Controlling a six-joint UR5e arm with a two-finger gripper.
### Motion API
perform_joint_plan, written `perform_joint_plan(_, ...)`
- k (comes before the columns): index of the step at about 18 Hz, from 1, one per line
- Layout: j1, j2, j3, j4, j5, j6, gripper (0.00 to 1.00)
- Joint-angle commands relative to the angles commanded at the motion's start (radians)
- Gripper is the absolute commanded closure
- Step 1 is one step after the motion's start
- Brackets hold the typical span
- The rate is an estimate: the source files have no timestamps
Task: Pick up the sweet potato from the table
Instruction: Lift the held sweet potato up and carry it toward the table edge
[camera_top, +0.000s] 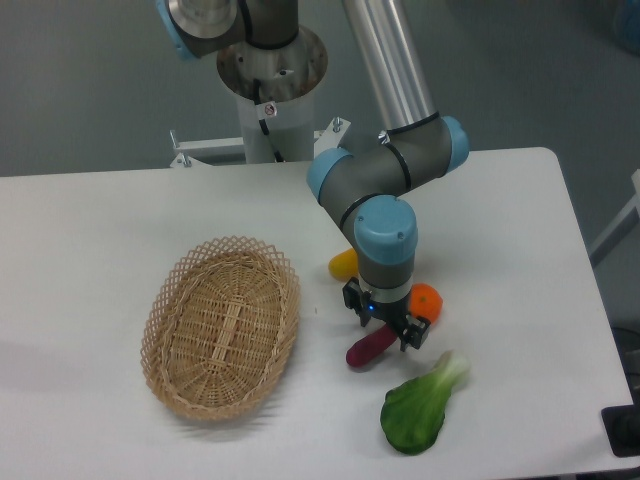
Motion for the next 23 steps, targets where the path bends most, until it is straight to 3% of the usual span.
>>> perform_joint_plan(4,0.000,0.005,0.005,0.000,-0.002,0.002,0.85)
perform_joint_plan(6,0.002,0.008,0.017,0.000,-0.005,0.005,0.86)
perform_joint_plan(10,0.008,0.014,0.100,-0.031,-0.018,0.015,0.86)
perform_joint_plan(14,0.041,0.075,0.149,-0.148,-0.072,0.123,0.86)
perform_joint_plan(16,0.075,0.095,0.219,-0.216,-0.110,0.135,0.86)
perform_joint_plan(20,0.147,0.101,0.389,-0.432,-0.173,0.178,0.86)
perform_joint_plan(23,0.205,0.121,0.425,-0.471,-0.173,0.303,0.86)
